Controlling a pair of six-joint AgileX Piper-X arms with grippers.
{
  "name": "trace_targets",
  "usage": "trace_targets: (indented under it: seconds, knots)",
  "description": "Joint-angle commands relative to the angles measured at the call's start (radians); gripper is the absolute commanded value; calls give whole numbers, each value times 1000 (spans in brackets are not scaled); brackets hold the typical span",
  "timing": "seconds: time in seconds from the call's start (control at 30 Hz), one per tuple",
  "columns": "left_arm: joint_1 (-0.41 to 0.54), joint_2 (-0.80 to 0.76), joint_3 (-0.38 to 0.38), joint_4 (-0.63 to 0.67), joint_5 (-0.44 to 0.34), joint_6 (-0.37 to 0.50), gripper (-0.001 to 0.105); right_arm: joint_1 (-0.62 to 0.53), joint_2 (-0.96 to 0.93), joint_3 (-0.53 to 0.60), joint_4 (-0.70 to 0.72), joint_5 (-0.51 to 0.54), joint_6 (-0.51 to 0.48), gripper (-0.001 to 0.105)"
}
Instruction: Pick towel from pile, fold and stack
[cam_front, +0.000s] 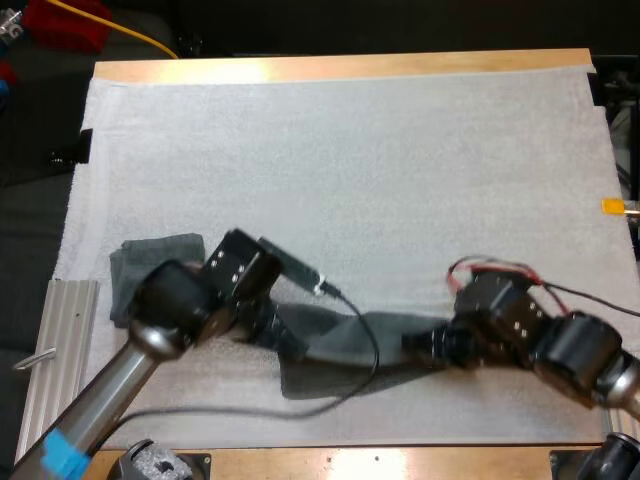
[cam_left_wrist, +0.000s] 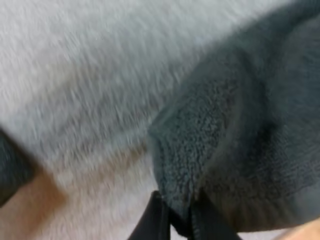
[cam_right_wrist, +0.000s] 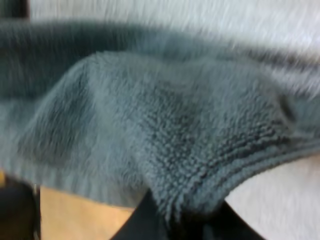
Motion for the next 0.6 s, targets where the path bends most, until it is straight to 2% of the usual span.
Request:
trace_targets:
  seconds: [0.0,0.17,0.33,0.4,0.57]
  knots:
    - [23,17,-1,-21,4,10,0,-36,12,-5,-21,-36,-1,1]
    - [130,109,-1,-80,119,50,0,-158,76,-5,-87,-164,-1,1]
    - [235,187,-1,-165,334,51,0,-237,154,-5,-172,-224,36,1]
    - [272,220,-1,-187,387,46,0,-263,184,-5,-210,-248,71,1]
    - [341,300,-1,-216,450,42,0,-315,249,-5,-328,-289,161,1]
